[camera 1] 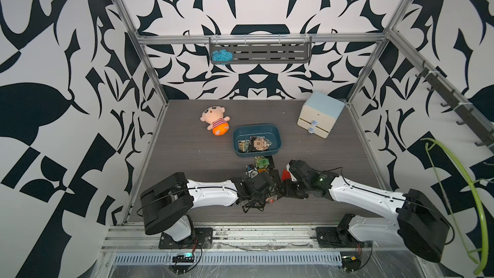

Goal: Put the tea bags into the storage box
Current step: Pick up the tea bag from the center of the board.

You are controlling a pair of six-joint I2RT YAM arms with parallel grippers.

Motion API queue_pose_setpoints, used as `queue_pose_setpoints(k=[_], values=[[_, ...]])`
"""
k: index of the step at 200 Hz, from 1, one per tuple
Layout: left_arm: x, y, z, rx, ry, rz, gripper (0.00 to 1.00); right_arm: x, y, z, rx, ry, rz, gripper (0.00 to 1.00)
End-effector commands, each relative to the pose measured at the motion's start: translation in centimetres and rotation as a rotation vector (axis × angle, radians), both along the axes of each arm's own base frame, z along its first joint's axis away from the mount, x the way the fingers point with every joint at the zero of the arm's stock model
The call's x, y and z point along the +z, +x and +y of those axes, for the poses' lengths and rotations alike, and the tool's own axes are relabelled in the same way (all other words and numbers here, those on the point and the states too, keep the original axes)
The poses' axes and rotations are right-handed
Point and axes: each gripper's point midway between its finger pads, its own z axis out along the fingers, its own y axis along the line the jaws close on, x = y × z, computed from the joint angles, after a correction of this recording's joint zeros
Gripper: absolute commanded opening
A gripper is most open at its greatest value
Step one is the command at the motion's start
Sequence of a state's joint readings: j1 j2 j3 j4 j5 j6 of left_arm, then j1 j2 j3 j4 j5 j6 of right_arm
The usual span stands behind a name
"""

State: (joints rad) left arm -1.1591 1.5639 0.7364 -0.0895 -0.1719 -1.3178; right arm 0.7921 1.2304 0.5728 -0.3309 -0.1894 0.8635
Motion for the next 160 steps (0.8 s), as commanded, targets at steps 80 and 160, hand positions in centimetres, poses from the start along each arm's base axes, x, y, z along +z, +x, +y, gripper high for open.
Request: queue_pose_setpoints(k=[80,160], values=[[-2.9,-1.1,2.2,0.026,0.07,0.054,0.06,-1.7,0.3,-0.2,-0.029,-0.04,0.014,0.39],[-3.0,-1.2,2.3,0.024,0.075,0.058,0.06,-2.6,0.3,0.8,-0.023,-0.008,0.04,0.29]])
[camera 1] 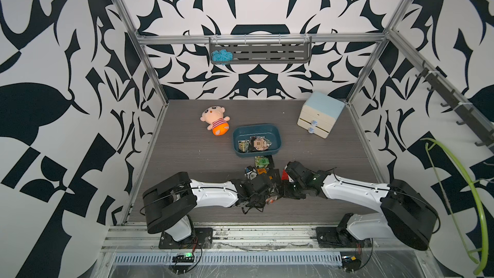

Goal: Put the tea bags into the storage box
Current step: Pick up the tea bag from the center of the board.

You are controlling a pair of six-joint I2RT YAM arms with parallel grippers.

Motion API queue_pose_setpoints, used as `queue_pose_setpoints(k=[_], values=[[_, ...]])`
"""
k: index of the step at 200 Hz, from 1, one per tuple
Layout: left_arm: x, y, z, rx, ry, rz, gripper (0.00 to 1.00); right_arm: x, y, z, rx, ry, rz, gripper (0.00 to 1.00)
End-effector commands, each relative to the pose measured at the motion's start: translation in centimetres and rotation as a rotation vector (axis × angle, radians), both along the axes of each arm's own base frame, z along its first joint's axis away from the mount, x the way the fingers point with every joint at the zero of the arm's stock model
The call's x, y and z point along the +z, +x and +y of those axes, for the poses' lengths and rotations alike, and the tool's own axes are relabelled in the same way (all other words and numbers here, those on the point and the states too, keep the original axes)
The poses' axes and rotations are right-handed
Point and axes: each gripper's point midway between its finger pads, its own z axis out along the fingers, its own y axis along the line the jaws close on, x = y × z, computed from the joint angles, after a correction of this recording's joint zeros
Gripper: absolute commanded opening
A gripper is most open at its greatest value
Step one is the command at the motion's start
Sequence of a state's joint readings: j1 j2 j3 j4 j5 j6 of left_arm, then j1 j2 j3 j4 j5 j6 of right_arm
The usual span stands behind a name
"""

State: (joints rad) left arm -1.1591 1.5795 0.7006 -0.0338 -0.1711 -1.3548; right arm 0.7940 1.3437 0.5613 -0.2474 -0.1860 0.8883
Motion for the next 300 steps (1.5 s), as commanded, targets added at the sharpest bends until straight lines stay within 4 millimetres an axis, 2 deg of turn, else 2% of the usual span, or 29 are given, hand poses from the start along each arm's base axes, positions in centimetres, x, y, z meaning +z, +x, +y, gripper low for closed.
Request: queue_pose_setpoints(k=[1,40,116,207,266,300], values=[[-2.0,-1.1,2.1,-0.007,0.09,0.043,0.06,-0.2,-0.1,0.4,-0.002,0.02,0.002,0.29],[-2.0,-1.1,2.1,-0.008,0.089,0.042,0.06,-0.1,-0.1,1.0,-0.001,0.053,0.0,0.25],[-1.9,-1.1,2.2,-0.005,0.09,0.04,0.06,0.3,-0.2,0.9,-0.004,0.062,-0.015,0.0],[0.3,-0.6,1.8,-0.015,0.06,-0.001,0.06,1.5,-0.7,-0.3,-0.01,0.051,-0.041,0.0],[1.7,-0.3,1.3,-0.02,0.037,-0.022,0.07,1.9,-2.2,-2.7,-0.022,-0.004,-0.035,0.0],[2.5,-0.1,1.2,-0.027,0.029,-0.037,0.07,3.3,-2.7,-4.2,-0.025,-0.033,-0.066,0.0]])
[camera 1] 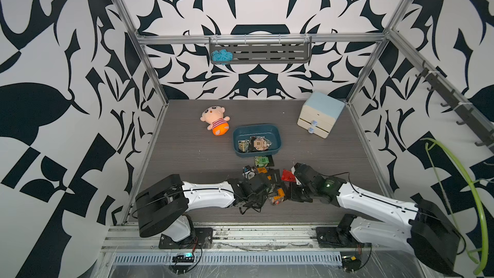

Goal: Put the tea bags into the storage box
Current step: Pick up the tea bag from the center of the board, then place the tea bag in the storage box.

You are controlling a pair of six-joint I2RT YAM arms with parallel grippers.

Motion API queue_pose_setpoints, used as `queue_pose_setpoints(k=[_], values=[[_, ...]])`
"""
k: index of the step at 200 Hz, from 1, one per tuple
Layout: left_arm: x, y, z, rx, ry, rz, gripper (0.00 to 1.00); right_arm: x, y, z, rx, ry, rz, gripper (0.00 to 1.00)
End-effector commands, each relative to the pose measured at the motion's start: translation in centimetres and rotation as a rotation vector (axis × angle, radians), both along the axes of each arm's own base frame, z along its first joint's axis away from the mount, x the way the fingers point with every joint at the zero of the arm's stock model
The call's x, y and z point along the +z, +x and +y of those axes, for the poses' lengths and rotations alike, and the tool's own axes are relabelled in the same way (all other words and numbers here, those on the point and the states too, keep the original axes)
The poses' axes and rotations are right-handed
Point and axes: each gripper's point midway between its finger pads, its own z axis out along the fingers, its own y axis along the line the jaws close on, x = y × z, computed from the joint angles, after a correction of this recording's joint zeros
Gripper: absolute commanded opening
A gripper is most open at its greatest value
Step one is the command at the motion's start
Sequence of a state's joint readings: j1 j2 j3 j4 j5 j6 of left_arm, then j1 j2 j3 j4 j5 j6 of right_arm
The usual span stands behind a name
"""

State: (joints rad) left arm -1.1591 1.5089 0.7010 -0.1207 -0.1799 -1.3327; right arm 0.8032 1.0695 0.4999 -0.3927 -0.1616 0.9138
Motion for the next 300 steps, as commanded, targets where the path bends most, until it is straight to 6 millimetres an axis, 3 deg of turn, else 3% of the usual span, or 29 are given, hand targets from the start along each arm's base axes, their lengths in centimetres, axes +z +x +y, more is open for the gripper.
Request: queue_pose_setpoints(k=[1,53,94,115,156,185,209,249,263,300], values=[[1.3,0.2,0.0,-0.014,0.004,-0.028,0.07,0.4,-0.8,-2.0,-0.002,-0.074,-0.013,0.0],[2.9,0.6,0.6,-0.011,0.002,-0.073,0.11,4.6,-0.6,-4.8,-0.003,-0.154,-0.126,0.0],[4.1,1.3,2.7,0.021,0.062,-0.134,0.16,10.4,1.0,-7.2,-0.008,-0.261,-0.276,0.0],[4.4,1.7,4.9,0.055,0.122,-0.158,0.19,13.9,2.8,-8.4,-0.058,-0.316,-0.397,0.0],[5.2,2.1,8.5,0.104,0.137,-0.2,0.24,19.8,7.0,-8.3,-0.153,-0.355,-0.594,0.0],[5.3,2.3,10.9,0.137,0.149,-0.217,0.26,23.6,11.0,-5.7,-0.218,-0.243,-0.725,0.0],[5.2,2.3,12.7,0.172,0.134,-0.229,0.28,23.9,14.8,-2.3,-0.196,-0.091,-0.692,0.0],[5.4,2.4,14.5,0.187,0.136,-0.268,0.32,22.0,21.1,3.0,-0.152,0.135,-0.553,0.0],[5.5,2.6,15.3,0.202,0.155,-0.283,0.32,21.6,22.7,4.6,-0.132,0.16,-0.53,0.0],[5.2,3.3,16.6,0.242,0.163,-0.293,0.35,18.1,25.7,8.1,-0.087,0.18,-0.432,0.0]])
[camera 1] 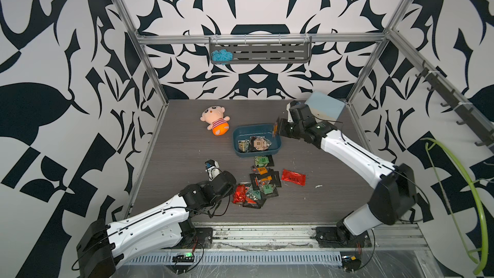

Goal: Put the tea bags into the storage box
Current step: Place the tea bag in the storage box.

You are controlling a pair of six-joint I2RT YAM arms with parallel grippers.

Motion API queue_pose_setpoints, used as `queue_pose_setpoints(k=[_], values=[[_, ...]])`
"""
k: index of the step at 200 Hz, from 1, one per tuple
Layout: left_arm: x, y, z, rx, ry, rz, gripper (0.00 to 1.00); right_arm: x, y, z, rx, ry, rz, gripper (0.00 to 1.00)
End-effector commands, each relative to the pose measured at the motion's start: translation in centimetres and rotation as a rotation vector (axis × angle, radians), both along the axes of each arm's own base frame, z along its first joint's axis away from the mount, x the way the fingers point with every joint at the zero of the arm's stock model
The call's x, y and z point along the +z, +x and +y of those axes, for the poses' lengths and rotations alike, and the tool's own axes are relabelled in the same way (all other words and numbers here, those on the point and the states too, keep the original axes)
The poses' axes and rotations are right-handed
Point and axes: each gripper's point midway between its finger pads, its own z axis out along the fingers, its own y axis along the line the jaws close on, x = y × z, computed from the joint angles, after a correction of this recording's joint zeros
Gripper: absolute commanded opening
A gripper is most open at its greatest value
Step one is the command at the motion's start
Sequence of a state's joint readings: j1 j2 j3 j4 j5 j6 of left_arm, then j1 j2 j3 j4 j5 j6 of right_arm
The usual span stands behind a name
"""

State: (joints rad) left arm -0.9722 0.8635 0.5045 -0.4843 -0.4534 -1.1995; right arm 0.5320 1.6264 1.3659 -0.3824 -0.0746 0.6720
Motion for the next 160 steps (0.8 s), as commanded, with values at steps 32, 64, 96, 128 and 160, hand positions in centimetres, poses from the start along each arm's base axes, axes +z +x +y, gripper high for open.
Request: queue_pose_setpoints(k=[32,64,96,128,160], values=[[-1.9,0.5,2.3,0.039,0.037,0.022,0.36,-0.4,2.7,6.3,0.123,0.136,0.039,0.0],[-2.7,0.6,2.8,0.054,0.041,0.056,0.35,-2.1,2.5,10.1,0.193,0.131,0.075,0.0],[-2.8,0.7,2.9,0.058,0.036,0.058,0.35,-3.6,1.9,11.9,0.235,0.127,0.115,0.0],[-2.7,0.8,2.7,0.057,0.023,0.055,0.35,-5.2,1.1,10.8,0.228,0.084,0.137,0.0],[-2.6,0.8,2.5,0.053,0.019,0.061,0.35,-6.8,-0.2,8.9,0.218,-0.009,0.171,0.0]])
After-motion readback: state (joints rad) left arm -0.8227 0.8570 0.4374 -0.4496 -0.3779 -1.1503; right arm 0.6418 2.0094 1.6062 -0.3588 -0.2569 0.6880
